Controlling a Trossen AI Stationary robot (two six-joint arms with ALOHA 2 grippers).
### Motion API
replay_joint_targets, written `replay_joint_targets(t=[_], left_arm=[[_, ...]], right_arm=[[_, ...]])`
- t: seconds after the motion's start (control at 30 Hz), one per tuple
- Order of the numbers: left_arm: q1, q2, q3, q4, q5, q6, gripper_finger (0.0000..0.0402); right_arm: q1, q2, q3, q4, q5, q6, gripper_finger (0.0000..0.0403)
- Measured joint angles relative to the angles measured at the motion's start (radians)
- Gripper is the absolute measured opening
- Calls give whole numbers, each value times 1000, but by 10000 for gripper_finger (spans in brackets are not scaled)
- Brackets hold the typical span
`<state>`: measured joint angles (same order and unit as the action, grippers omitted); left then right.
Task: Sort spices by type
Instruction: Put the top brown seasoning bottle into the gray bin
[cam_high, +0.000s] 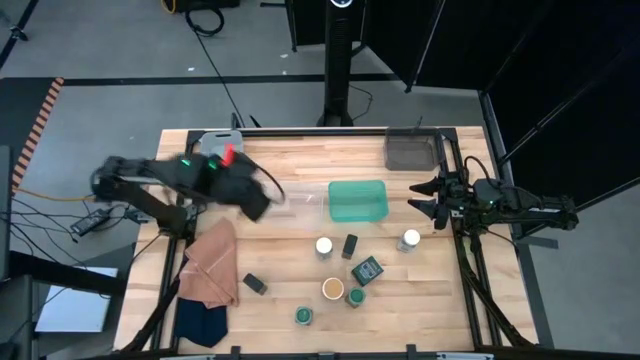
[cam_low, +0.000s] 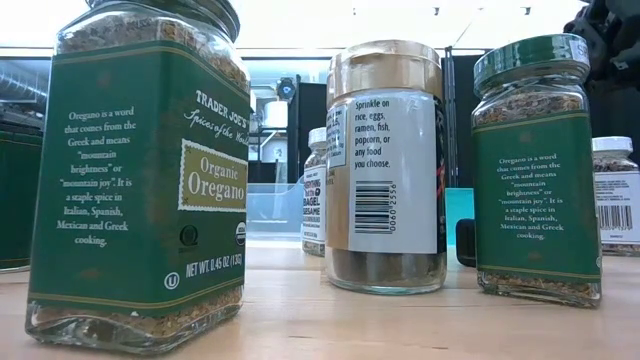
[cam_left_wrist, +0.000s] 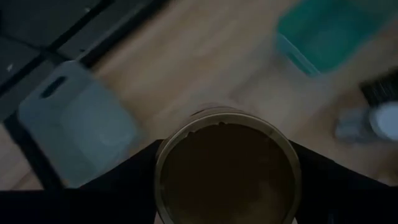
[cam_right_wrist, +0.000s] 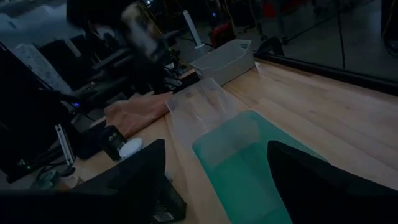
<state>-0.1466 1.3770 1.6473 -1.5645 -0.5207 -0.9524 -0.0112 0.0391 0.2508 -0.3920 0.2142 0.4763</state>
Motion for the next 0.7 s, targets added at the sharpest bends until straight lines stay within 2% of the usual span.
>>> replay_joint_targets(t=[0.23,0.47,0.57,0.7], left_arm=[[255,-211,-73,-7,-67,1,267],[535,-307,-172,49,-159,36,267],[646,-314,-232,160,-131,129,267],[784,-289,-317,325,-13,283,267]], right_arm=[[0,0,0,-31,0,1,286],[0,0,0,-31,4,-5,284],[0,0,0,-31,4,-6,284],[0,0,0,-31,4,-1,284]])
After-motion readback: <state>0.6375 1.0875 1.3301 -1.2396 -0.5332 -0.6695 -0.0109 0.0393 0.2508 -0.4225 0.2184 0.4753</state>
